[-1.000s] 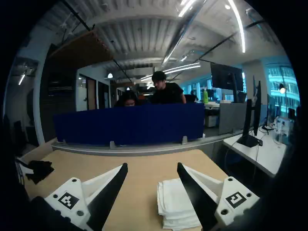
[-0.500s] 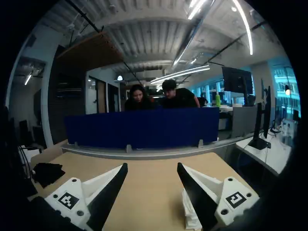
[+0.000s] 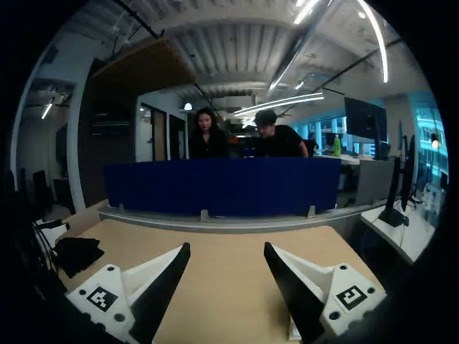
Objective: Fold towel
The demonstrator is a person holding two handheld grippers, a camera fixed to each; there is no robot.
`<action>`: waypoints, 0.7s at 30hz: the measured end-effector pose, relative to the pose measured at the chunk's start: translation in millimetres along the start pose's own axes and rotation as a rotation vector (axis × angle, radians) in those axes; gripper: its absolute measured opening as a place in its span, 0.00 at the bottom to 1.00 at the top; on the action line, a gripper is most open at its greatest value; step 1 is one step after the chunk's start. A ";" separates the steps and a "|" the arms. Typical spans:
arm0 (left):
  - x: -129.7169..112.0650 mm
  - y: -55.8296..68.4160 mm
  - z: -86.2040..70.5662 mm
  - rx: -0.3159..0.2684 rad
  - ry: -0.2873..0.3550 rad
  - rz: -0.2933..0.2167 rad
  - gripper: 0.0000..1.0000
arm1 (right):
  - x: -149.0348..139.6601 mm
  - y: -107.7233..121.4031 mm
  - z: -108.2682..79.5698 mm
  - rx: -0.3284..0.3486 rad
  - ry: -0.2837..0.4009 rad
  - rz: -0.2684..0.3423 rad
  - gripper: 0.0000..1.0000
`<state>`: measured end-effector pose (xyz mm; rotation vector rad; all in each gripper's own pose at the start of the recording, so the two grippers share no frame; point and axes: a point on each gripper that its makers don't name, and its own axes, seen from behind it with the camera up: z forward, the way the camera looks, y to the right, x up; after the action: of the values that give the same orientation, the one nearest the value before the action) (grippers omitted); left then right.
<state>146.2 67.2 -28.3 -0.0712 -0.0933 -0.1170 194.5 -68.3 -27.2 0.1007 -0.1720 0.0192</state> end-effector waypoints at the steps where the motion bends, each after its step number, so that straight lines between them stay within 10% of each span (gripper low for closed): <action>1: -0.1 -2.9 1.4 0.002 0.011 0.004 0.91 | 0.6 -3.0 1.1 0.004 -0.002 -0.002 0.99; 21: -76.3 -55.1 13.7 0.063 0.120 0.116 0.91 | -28.3 -35.4 32.6 -0.015 -0.066 -0.042 0.99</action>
<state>62.9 22.3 -18.5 -0.0064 0.0268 -0.0025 162.1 -107.1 -3.6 0.0897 -0.2362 -0.0278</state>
